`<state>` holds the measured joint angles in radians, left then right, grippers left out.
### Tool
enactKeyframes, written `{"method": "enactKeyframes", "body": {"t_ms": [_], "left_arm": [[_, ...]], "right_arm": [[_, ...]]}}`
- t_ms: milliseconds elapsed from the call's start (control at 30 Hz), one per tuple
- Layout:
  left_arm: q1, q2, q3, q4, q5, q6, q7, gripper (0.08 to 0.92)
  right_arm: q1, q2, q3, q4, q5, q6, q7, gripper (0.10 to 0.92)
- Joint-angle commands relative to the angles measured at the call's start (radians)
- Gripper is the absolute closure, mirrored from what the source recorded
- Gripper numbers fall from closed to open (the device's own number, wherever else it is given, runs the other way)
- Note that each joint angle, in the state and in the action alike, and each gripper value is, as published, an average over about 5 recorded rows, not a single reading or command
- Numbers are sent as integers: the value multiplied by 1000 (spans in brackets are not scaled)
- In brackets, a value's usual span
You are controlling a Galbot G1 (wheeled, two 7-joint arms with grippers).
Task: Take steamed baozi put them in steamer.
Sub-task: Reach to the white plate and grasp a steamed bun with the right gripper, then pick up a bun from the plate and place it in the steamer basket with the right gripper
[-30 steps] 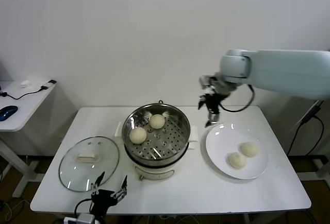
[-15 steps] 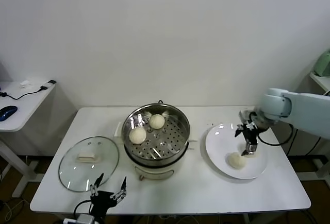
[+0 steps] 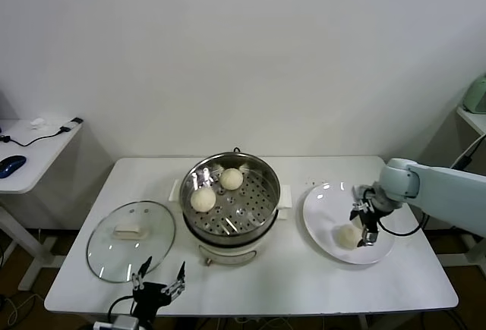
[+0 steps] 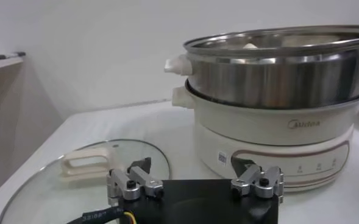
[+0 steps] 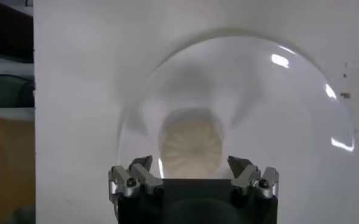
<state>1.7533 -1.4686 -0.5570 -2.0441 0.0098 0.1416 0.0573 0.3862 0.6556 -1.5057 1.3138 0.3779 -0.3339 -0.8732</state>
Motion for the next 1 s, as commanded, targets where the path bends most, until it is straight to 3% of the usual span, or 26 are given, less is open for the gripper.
{"method": "enactKeyframes", "body": {"t_ms": [33, 500, 767, 1000], "left_arm": [[-4, -1, 1, 0, -1, 4, 1, 177], [-10, -1, 4, -3, 1, 14, 6, 177], [-9, 0, 7, -10, 0, 13, 7, 177], [-12, 1, 20, -13, 2, 13, 8, 177]], "right_arm": [[-78, 26, 48, -45, -18, -4, 5, 208], [3, 39, 14, -34, 11, 8, -24, 376], [305, 63, -164, 21, 71, 60, -95, 405], [605, 222, -230, 24, 155, 170, -157, 406]]}}
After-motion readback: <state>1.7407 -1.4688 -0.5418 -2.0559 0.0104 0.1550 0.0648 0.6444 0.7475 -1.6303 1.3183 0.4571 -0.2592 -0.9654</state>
